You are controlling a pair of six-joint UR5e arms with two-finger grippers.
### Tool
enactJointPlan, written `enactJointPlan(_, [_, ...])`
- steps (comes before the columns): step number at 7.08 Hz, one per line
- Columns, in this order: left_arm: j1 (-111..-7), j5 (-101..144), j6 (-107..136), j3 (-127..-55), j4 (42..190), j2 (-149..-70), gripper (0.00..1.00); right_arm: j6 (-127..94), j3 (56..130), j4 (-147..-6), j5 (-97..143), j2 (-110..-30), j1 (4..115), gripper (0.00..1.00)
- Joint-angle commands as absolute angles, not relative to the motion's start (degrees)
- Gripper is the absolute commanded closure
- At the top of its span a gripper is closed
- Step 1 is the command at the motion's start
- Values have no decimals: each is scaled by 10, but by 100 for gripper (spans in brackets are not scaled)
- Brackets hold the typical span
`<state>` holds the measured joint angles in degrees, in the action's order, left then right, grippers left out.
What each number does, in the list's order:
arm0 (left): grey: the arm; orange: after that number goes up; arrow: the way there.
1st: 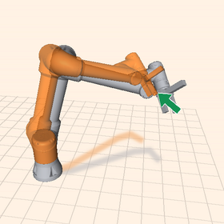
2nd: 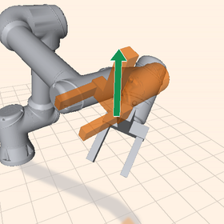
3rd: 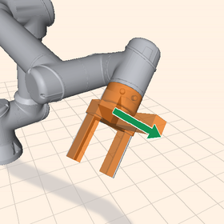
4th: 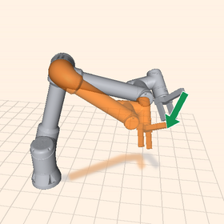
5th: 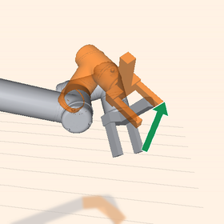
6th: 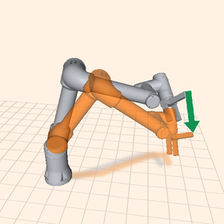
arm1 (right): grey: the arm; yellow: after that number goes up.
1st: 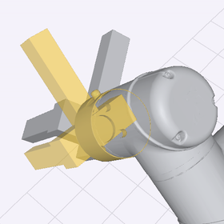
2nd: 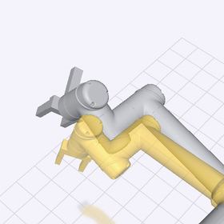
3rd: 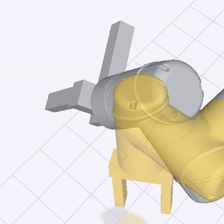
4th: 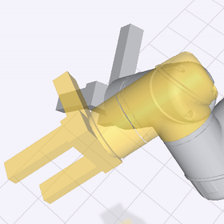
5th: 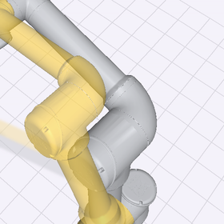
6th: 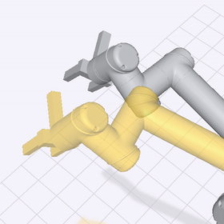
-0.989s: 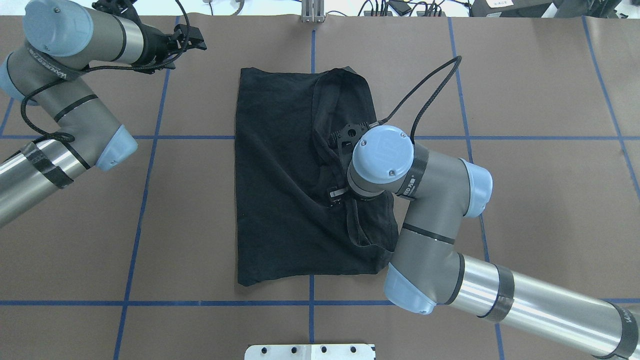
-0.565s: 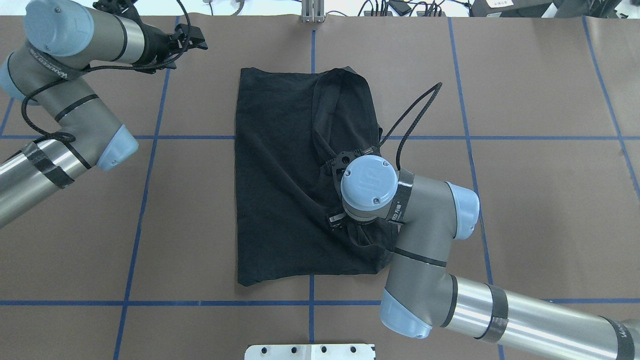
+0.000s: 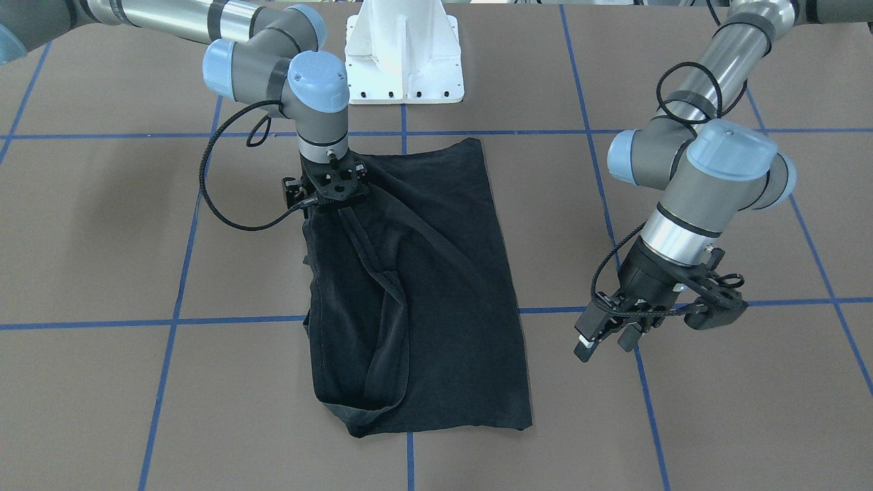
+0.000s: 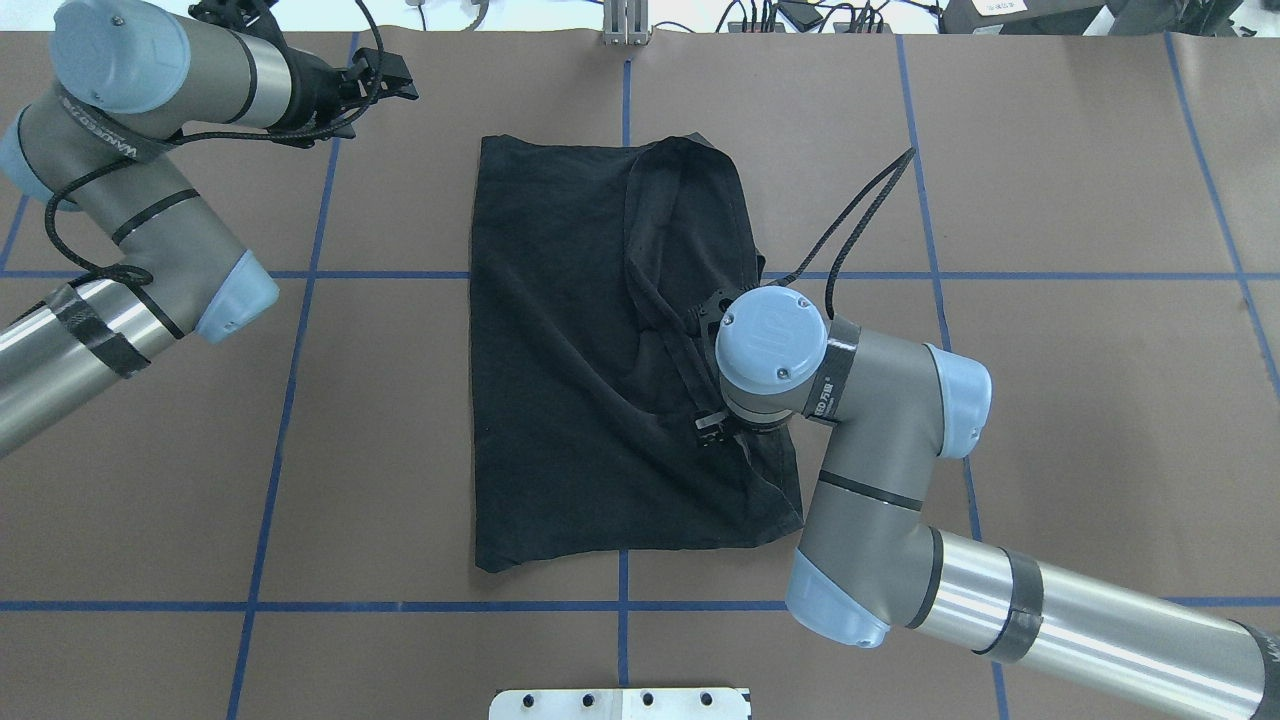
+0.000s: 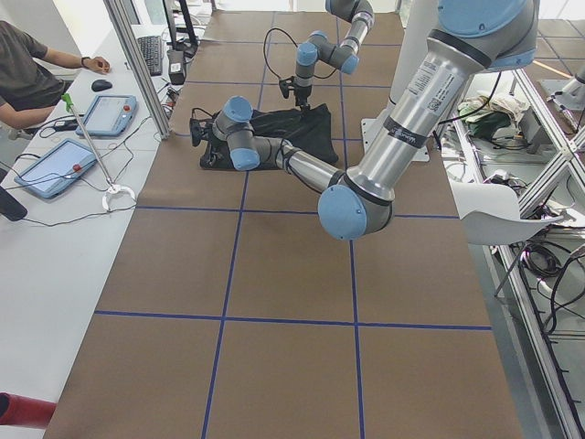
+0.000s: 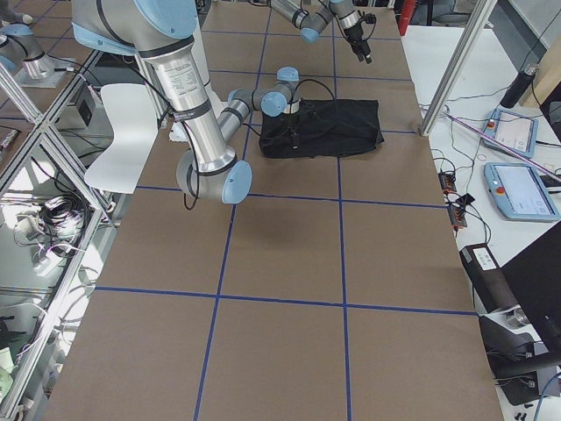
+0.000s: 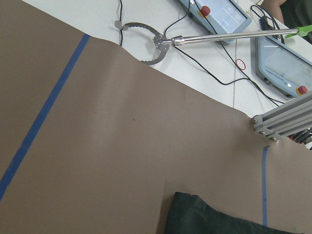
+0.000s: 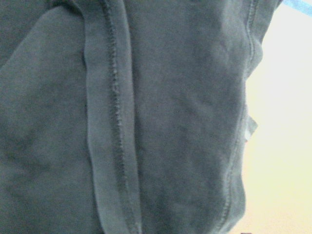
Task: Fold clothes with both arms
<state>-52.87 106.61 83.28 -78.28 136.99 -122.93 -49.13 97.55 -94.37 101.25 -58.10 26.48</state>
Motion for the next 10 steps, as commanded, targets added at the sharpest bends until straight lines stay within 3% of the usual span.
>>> enactJointPlan(1, [-527, 1066, 833, -783, 1370, -1230, 1, -448, 1020, -947, 1015, -652, 287, 10])
enactJointPlan(3, [-527, 1066, 831, -783, 1369, -1230, 1, -432, 1098, -946, 1023, -715, 307, 9])
enactJointPlan(4, [-527, 1066, 831, -783, 1369, -1230, 1, -439, 1099, -941, 1046, -688, 321, 8])
enactJointPlan(5, [-527, 1066, 830, -782, 1370, -1229, 1, -446, 1063, -942, 1044, -608, 331, 10])
enactJointPlan(6, [-527, 1066, 827, -782, 1370, -1228, 1, -462, 1005, -937, 1040, -546, 336, 21])
enactJointPlan(7, [-527, 1066, 827, -780, 1370, -1229, 1, -463, 937, -894, 1029, -506, 340, 35])
enactJointPlan(8, [-527, 1066, 827, -780, 1370, -1228, 1, -474, 859, -818, 997, -469, 340, 59])
enactJointPlan(9, [-527, 1066, 826, -780, 1370, -1228, 1, -515, 775, -774, 964, -416, 339, 68])
enactJointPlan(10, [-527, 1066, 826, -779, 1370, -1228, 1, -516, 704, -770, 951, -363, 338, 66])
